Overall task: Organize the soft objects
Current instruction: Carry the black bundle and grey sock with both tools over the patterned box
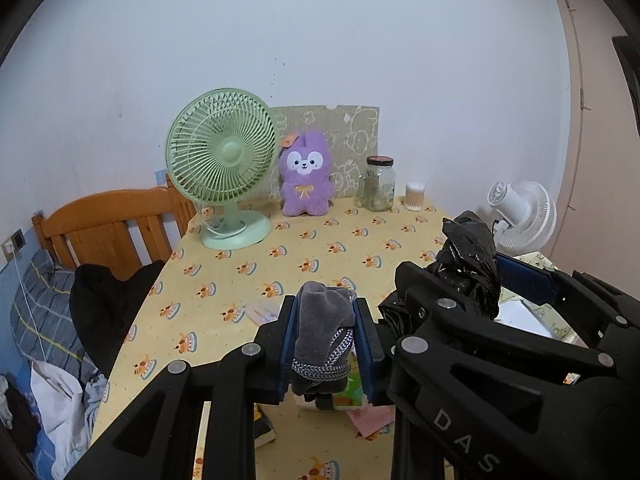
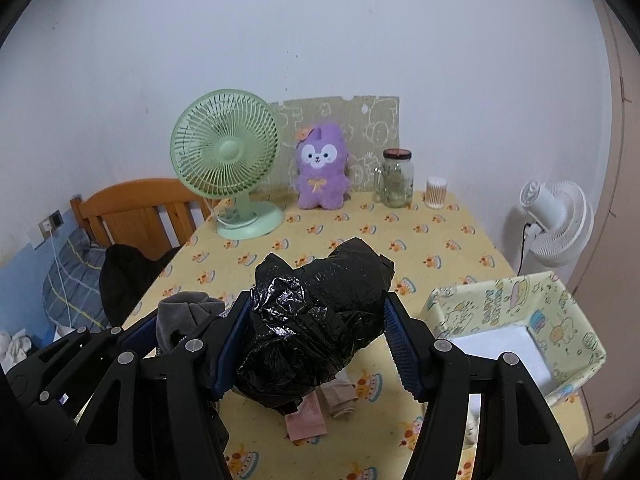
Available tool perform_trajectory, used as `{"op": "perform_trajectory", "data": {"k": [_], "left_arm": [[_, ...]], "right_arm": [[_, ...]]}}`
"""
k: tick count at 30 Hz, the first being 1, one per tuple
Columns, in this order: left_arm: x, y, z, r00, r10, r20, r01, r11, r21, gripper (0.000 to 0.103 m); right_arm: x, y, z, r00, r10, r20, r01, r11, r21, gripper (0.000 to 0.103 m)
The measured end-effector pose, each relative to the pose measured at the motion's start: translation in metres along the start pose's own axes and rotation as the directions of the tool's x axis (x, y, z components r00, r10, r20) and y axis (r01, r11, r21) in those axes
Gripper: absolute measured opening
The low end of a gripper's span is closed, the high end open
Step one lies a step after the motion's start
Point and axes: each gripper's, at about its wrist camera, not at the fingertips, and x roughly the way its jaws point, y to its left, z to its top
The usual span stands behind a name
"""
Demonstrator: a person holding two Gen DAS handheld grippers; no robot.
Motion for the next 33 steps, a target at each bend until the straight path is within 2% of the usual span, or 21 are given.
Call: {"op": "perform_trajectory", "data": {"k": [8,18,26,33], "left_arm": [[-0.002,-0.018,0.004,1.000,-0.012,-0.003,0.012,1.000,0.007,0.026],[0.005,-0.051,0.012,0.998,-0.058,-0.009,0.058,0.998,0.022,0.026],[0.013,-0.084,0.023,0.996,-0.093,-0.002,0.093,0.994,0.050,0.026],[0.025,-0.114,0.029,0.991,-0.128,-0.027,0.129,0.989,0.077,0.026]], "right_arm": [[-0.008,-0.017,0.004,1.000,0.002,0.003,-0.002,1.000,0.002,0.067],[-0.014,-0.047,0.008,0.999,-0.039,-0.005,0.039,0.999,0.002,0.067],[-0.018,-0.084,0.014,0.997,-0.078,0.010,0.078,0.997,0.026,0.067],[-0.016,-0.117,0.015,0.995,-0.102,-0.004,0.102,0.993,0.060,0.067]]}}
